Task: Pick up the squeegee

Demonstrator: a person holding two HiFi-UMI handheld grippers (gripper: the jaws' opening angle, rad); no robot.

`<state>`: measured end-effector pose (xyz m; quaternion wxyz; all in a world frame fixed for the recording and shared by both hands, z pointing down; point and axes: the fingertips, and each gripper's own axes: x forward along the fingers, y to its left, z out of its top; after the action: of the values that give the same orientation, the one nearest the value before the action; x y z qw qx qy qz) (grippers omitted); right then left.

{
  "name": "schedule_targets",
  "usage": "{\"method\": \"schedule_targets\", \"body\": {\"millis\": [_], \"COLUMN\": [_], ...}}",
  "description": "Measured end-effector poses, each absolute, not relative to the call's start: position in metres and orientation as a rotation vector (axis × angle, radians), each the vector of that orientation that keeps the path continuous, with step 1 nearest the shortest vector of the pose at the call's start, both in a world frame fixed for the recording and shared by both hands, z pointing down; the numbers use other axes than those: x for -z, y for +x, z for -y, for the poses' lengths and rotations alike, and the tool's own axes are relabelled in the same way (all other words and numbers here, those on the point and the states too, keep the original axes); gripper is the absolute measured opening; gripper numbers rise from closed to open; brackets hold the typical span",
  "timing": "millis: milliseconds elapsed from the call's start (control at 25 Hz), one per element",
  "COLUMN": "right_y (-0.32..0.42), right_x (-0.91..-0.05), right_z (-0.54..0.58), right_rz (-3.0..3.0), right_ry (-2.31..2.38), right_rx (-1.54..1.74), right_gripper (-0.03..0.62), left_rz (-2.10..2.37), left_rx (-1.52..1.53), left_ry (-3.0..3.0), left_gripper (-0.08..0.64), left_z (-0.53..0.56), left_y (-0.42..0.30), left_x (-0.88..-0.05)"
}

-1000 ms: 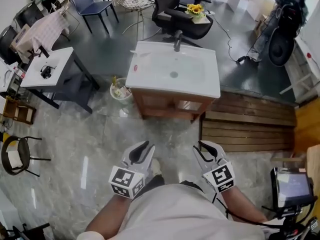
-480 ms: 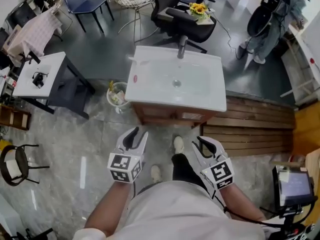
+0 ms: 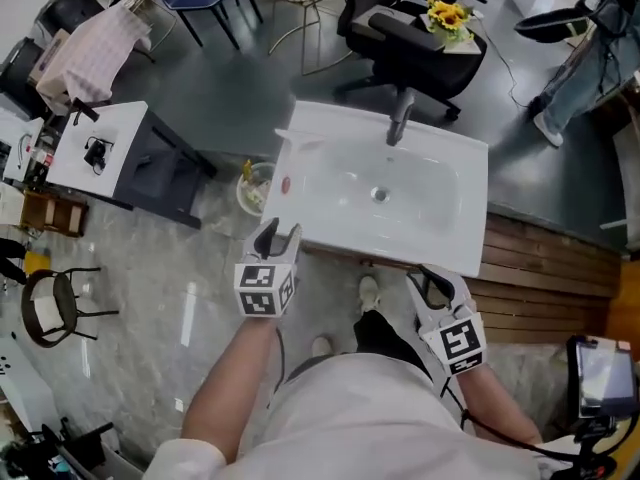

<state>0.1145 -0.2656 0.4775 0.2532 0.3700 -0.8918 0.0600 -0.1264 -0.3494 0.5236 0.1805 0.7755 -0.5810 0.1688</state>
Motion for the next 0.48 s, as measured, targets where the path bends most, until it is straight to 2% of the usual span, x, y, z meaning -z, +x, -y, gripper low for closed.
{"method": "schedule_targets", "body": {"millis": [480], "right_y": [0.186], "right_x": [-0.518], "right_z": [0.372], "right_rz": [2.372], "right_ry": [0.910], "right_rx": [-0.264], "right_gripper": [0.078], "left_rz": [1.767], "left_rx": [-0.661], "left_ry": [2.017], "left_gripper": [0.193], "left_z": [0.500], "left_y": [-0.135], "left_x": [-0.589]}}
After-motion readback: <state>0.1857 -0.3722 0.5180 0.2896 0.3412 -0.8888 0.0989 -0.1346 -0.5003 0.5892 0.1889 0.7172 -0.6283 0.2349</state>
